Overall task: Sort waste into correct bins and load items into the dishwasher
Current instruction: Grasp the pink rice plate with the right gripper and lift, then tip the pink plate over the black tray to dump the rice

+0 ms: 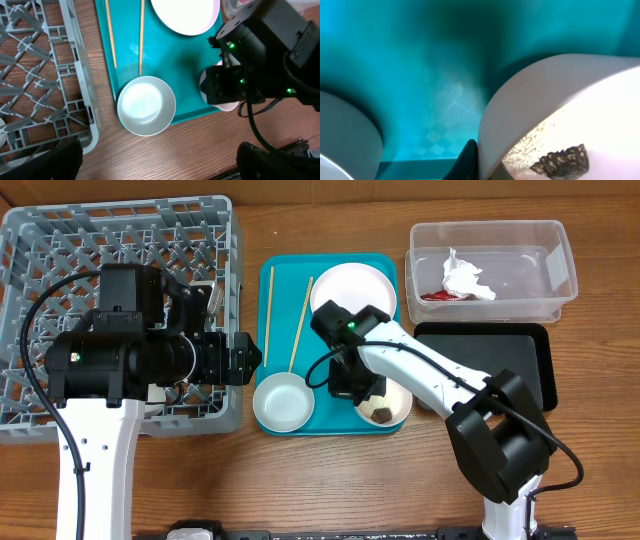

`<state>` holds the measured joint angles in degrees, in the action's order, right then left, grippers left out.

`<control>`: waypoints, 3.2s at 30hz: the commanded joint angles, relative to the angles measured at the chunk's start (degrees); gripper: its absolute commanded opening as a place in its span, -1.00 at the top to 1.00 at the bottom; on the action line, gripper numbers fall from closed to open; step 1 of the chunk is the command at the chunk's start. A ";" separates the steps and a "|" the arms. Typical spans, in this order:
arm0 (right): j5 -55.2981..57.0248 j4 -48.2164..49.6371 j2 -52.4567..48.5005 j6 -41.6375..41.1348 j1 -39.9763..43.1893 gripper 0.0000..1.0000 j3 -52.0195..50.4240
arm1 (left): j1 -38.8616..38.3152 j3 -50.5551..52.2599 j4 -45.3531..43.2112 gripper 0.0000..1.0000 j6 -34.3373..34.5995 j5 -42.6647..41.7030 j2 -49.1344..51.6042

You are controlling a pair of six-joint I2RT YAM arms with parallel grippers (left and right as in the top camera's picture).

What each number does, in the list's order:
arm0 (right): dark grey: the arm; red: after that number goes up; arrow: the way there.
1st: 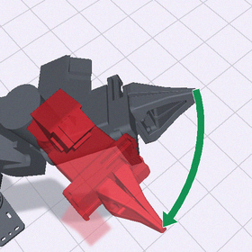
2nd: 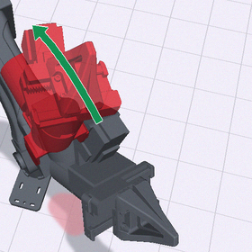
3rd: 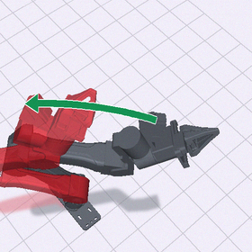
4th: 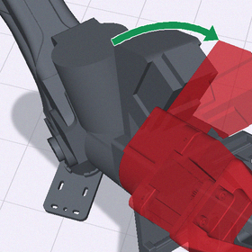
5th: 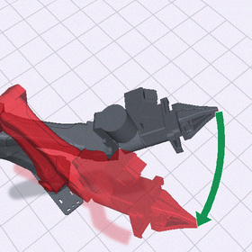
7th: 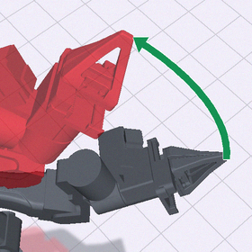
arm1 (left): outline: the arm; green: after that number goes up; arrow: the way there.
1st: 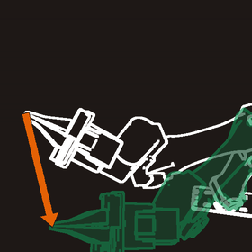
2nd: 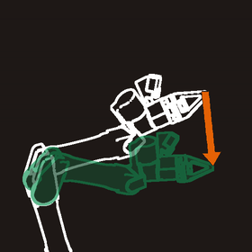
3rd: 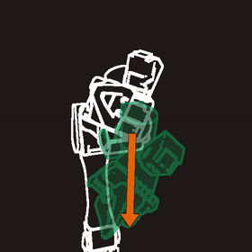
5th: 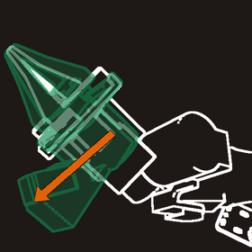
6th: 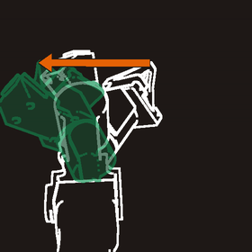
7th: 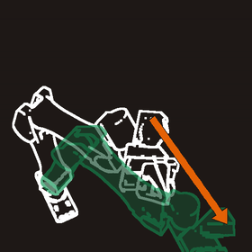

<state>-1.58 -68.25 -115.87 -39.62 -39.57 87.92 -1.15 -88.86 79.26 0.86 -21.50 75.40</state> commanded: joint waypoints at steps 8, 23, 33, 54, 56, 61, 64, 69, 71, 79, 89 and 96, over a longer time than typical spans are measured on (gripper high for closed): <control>5.62 -1.88 1.22 2.78 -0.11 0.92 5.16 | -0.15 0.00 -0.48 -0.99 -0.90 -0.81 -0.13; -23.76 -1.05 9.90 24.24 21.03 0.92 3.76 | -0.15 0.00 -0.59 -1.00 -0.90 -0.57 -0.13; -45.94 -0.83 9.90 41.62 33.51 0.92 -5.86 | -0.15 -0.02 -0.66 -1.00 -0.90 -0.59 -0.13; -64.17 -6.08 9.90 59.41 54.03 0.92 -9.20 | -0.17 0.00 -0.68 -0.99 -0.90 -0.57 -0.09; -66.75 -6.99 9.90 61.40 54.40 0.92 -9.84 | -0.17 -0.02 -0.76 -1.00 -0.90 -0.57 -0.07; -72.96 -8.50 9.90 65.37 54.42 0.92 -11.85 | -0.17 0.00 -1.16 -1.00 -0.90 -0.59 -0.04; -72.04 -6.19 9.81 62.93 54.58 0.92 -11.85 | -0.17 0.00 -1.16 -1.00 -0.90 -0.59 -0.04; -71.49 -4.07 9.53 60.85 54.80 0.92 -11.85 | -0.17 0.00 -1.05 -0.99 -0.90 -0.59 -0.04; -72.59 -4.28 9.46 57.13 54.93 0.92 -11.85 | -0.17 0.00 -1.05 -1.00 -0.90 -0.59 -0.04; -72.81 -5.53 9.92 58.88 55.41 0.92 -11.82 | -0.17 0.00 -0.87 -1.00 -0.90 -0.59 -0.04; -67.36 -4.48 10.21 58.31 55.98 0.92 -11.85 | -0.17 0.00 -1.11 -1.00 -0.90 -0.61 -0.04; -72.91 -8.90 10.91 65.13 55.69 0.92 -11.76 | -0.17 0.00 -1.38 -1.00 -0.90 -0.61 -0.04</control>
<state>-73.08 -78.46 -106.74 24.77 16.08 75.92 -1.15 -88.84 78.17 0.86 -21.47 75.40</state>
